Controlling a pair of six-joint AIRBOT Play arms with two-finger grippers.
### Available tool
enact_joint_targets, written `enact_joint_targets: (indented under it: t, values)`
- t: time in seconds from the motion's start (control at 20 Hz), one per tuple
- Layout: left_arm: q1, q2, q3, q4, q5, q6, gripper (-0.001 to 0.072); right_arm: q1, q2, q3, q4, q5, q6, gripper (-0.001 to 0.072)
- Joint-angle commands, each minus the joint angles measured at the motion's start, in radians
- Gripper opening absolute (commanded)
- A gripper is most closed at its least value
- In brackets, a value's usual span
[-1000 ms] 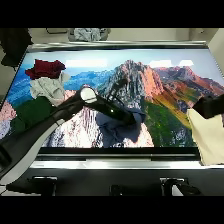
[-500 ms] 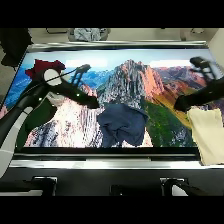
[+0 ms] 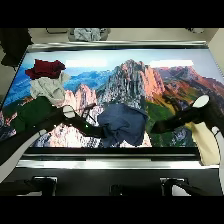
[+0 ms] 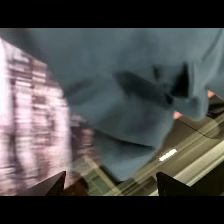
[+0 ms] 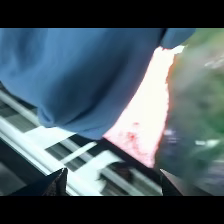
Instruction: Fold the shirts.
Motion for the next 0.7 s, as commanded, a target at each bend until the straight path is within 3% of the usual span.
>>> enact_joint_targets:
  t: [0.0,0.05,0.15,0.25,0.3,0.35,0.65]
  values:
    - [-0.081,-0.021,-0.05,-0.043,0.095,-0.025,0.0667,0.0,-0.003,-0.137,0.026,-0.058,-0.048,0.07]
    - [-0.091,-0.026,-0.05,-0.043,0.111,-0.034,0.0645,0.0,-0.003,-0.16,0.031,-0.074,-0.048,0.0699]
    - [-0.097,-0.03,-0.049,-0.046,0.152,-0.049,0.0479,0.0,-0.003,-0.203,0.037,-0.099,-0.049,0.0699]
    - [-0.096,-0.03,-0.049,-0.046,0.182,-0.072,0.0249,0.0,-0.003,-0.249,0.051,-0.129,-0.058,0.0699]
    - [-0.097,-0.03,-0.049,-0.046,0.188,-0.071,0.0079,0.0,-0.003,-0.272,0.079,-0.143,-0.071,0.0699]
    - [-0.096,-0.03,-0.049,-0.045,0.187,-0.067,0.0024,0.0,-0.003,-0.293,0.121,-0.156,-0.092,0.0699]
    - [-0.094,-0.01,-0.046,-0.045,0.184,-0.059,0.0023,0.096,-0.003,-0.344,0.212,-0.291,-0.083,0.0698]
